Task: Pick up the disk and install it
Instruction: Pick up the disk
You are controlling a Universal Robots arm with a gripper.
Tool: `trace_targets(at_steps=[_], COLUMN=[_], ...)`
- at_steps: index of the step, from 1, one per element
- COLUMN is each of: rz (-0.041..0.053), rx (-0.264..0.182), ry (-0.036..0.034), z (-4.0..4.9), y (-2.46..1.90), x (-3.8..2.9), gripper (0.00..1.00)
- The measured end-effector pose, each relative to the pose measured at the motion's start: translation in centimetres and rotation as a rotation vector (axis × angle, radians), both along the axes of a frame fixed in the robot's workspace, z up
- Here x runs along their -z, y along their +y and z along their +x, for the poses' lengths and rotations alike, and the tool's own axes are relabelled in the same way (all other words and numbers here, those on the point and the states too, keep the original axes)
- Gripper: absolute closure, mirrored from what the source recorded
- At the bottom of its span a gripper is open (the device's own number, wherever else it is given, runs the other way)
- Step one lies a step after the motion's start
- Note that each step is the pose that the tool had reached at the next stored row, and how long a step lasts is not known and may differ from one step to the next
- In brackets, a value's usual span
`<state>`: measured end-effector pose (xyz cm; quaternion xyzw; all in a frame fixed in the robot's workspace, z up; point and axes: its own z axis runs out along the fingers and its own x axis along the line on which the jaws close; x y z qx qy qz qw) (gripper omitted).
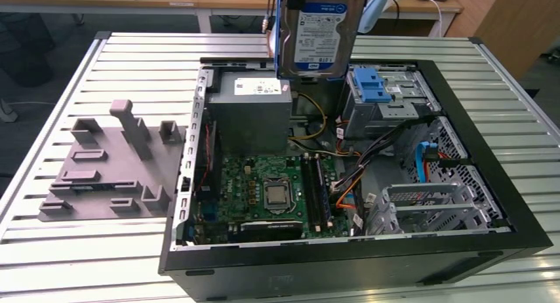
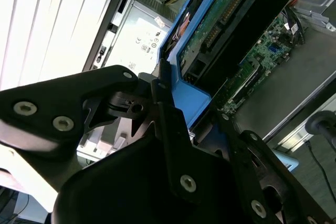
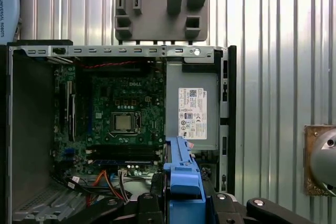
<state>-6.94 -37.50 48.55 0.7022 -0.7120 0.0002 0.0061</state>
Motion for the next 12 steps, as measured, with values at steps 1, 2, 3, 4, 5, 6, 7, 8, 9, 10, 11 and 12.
trace_targets(at_steps=[1, 2, 3, 4, 5, 6, 7, 8, 9, 10, 11, 12], rz=[-0.0003, -0.0005, -0.0009, -0.0012, -0.0014, -0.0017, -0.0020, -0.0023, -0.0026, -0.0028, -0.0031, -0.0034], rx=[0.000, 0.000, 0.000, 0.000, 0.000, 0.000, 0.000, 0.000, 0.000, 0.000, 0.000, 0.000], ry=[0.0000, 0.0001, 0.0001, 0.0000, 0.0000, 0.0000, 0.0001, 0.0000, 0.0000, 0.0000, 0.0000, 0.0000], z=[0.00, 0.00, 0.00, 0.00, 0.00, 0.00, 0.00, 0.00, 0.00, 0.00, 0.00, 0.00], y=[-0.02, -0.05, -0.07, -0.09, -0.10, -0.12, -0.14, -0.16, -0.18, -0.20, -0.22, -0.24], x=[0.00, 0.00, 0.00, 0.00, 0.01, 0.01, 0.01, 0.01, 0.01, 0.01, 0.02, 0.02], gripper=[0.64, 0.64, 0.64, 0.64, 0.64, 0.64, 0.64, 0.64, 0.64, 0.64, 0.64, 0.64])
